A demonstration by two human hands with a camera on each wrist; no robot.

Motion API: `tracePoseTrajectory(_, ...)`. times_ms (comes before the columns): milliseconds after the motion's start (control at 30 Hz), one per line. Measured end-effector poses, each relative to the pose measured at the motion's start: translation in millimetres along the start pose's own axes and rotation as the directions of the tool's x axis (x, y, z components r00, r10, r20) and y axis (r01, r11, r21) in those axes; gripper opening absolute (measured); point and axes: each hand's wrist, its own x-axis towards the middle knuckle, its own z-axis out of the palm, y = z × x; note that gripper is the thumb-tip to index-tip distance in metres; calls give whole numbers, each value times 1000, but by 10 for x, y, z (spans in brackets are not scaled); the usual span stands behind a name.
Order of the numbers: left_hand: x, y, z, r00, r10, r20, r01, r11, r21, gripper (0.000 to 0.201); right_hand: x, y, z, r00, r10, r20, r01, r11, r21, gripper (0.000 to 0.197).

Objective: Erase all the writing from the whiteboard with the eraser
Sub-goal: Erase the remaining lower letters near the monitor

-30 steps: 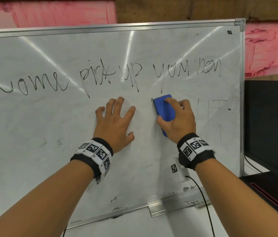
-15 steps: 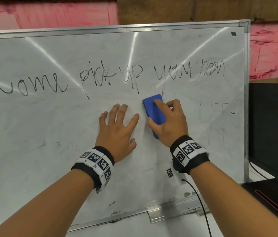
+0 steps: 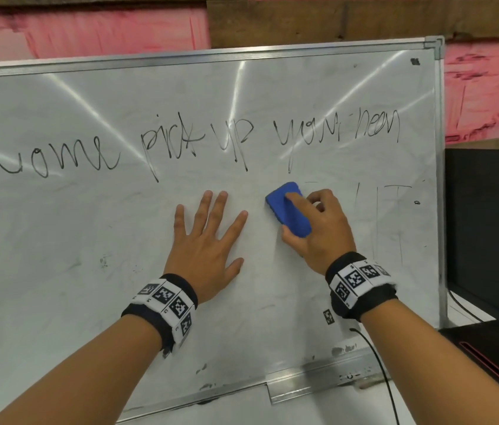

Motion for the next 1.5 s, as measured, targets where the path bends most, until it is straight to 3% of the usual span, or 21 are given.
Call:
tracePoseTrajectory(100,16,24,3,1000,-1,11,1,1000,-1,86,68,180,-108,974,184,-131,-176,982,70,56)
tracePoseTrajectory(167,34,57,3,1000,-12,20,12,1000,-3,85,103,201,-122,955,256,-151,-246,966,82,56)
tracePoseTrajectory(233,64,101,3,999,-34,14,34,999,-6,84,76,138,-99,962,239,-129,-230,970,81,56)
tracePoseTrajectory(367,140,183,-9,998,-62,-4,62,998,-19,85,-66,139,-72,996,86,-16,-85,996,25,56)
tracePoseTrajectory(533,227,292,-38,999,-43,10,43,999,-18,85,127,257,-185,937,316,-147,-303,948,102,55)
tracePoseTrajectory(600,260,346,-38,999,-48,8,48,999,-21,85,142,179,-175,961,258,-104,-251,965,76,56)
tracePoseTrajectory(667,275,393,-31,998,-57,-5,56,998,-30,85,36,86,-128,993,114,12,-115,993,26,57)
tracePoseTrajectory(733,269,413,-24,998,-62,-26,61,997,-46,84,-131,83,-79,994,4,108,-2,1000,-14,57)
tracePoseTrajectory(800,257,412,-19,997,-63,-32,62,997,-51,83,-212,182,-100,994,60,93,-61,998,4,57)
tracePoseTrajectory(900,260,406,-39,997,-71,-5,70,997,-41,81,-124,383,-205,969,245,-42,-241,968,67,56)
tracePoseTrajectory(1000,285,426,-52,997,-74,-9,73,996,-50,79,52,473,-281,943,313,-112,-308,949,65,57)
tracePoseTrajectory(1333,358,656,-35,999,-33,-15,32,998,-59,78,-538,602,-215,940,340,10,-341,940,24,57)
tracePoseTrajectory(1500,398,725,-48,1000,-11,-19,10,998,-68,78,-368,618,-281,945,327,-30,-327,945,17,56)
